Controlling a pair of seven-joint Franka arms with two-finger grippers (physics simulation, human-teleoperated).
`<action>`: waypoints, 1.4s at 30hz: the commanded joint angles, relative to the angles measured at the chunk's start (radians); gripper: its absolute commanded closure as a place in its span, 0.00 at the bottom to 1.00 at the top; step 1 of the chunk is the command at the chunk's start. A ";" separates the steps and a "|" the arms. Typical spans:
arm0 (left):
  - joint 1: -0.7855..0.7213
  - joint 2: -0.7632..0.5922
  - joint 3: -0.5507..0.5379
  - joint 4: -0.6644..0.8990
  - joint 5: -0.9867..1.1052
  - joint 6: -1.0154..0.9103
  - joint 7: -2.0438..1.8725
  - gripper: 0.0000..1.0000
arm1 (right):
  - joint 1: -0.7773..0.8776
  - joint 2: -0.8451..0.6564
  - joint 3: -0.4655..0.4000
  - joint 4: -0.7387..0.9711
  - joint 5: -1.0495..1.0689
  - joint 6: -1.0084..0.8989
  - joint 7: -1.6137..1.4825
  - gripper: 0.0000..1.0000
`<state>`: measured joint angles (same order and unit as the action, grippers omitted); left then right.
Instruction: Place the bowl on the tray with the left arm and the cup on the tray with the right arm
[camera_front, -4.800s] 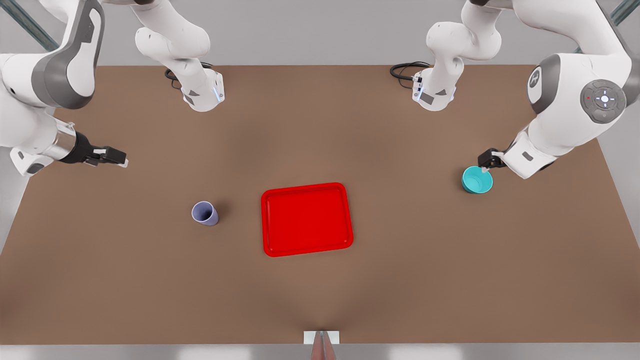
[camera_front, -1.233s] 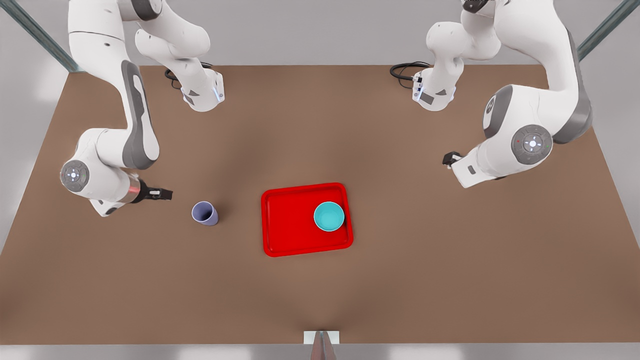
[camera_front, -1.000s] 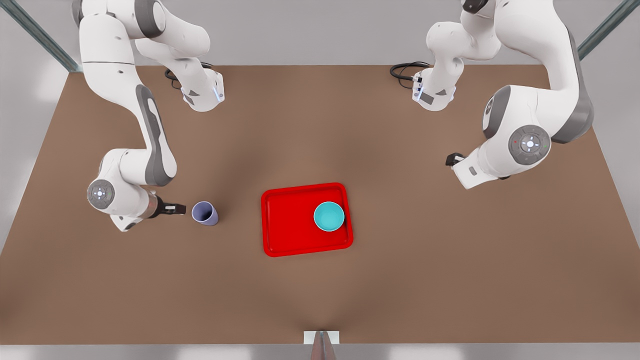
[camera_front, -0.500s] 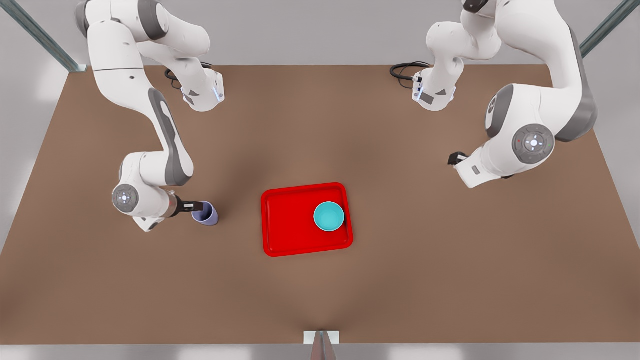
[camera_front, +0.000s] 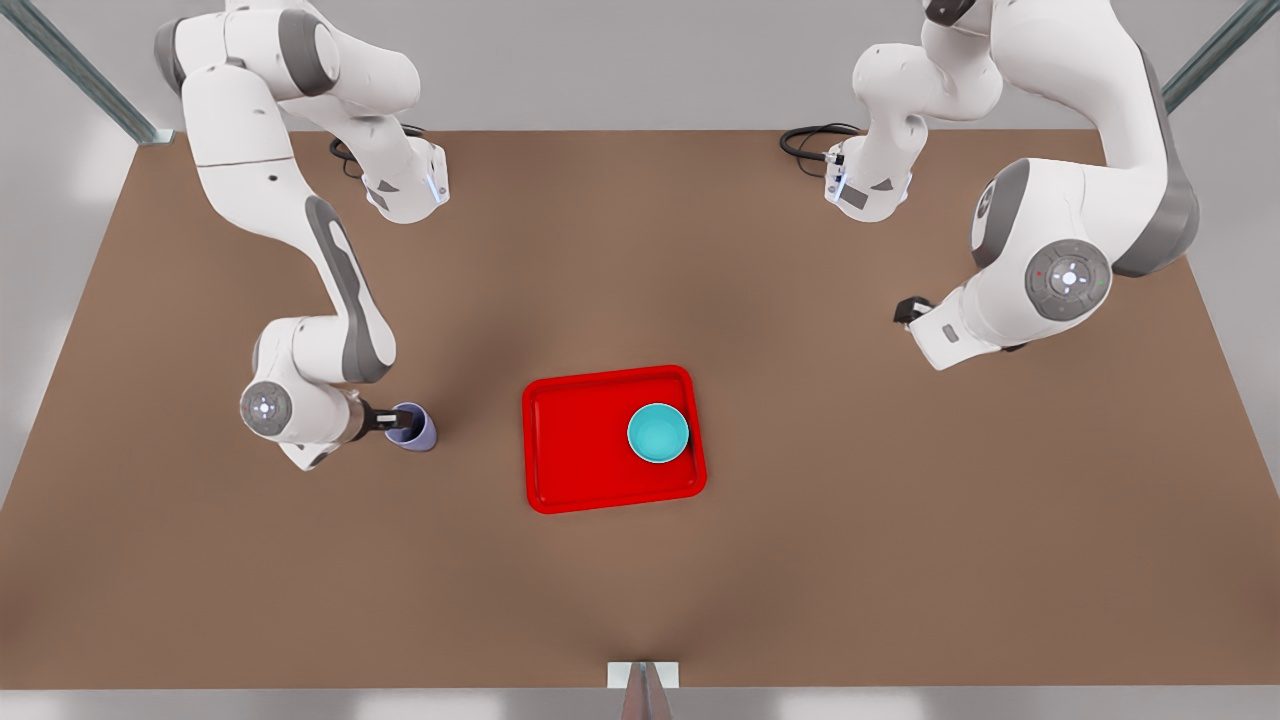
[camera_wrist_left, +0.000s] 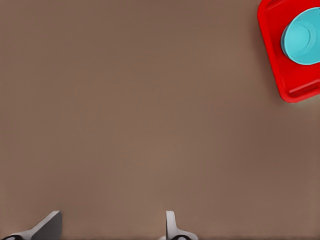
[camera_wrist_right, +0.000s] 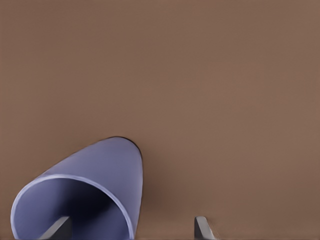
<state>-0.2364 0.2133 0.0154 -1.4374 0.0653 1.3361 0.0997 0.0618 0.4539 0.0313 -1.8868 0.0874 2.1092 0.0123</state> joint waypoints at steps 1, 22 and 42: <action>-0.001 0.000 0.000 0.000 -0.004 0.000 0.000 0.00 | -0.002 0.000 0.001 0.000 0.000 0.000 0.000 0.58; -0.004 0.001 0.000 0.018 -0.004 -0.015 -0.003 0.00 | 0.004 -0.009 0.015 0.092 0.051 -0.091 0.012 0.79; -0.004 0.001 0.006 0.017 -0.002 -0.035 0.002 0.00 | 0.263 0.238 0.163 0.451 0.009 -0.040 0.436 0.79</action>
<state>-0.2406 0.2175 0.0217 -1.4215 0.0629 1.3021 0.1013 0.3351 0.6928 0.1947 -1.4359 0.0998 2.0725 0.4452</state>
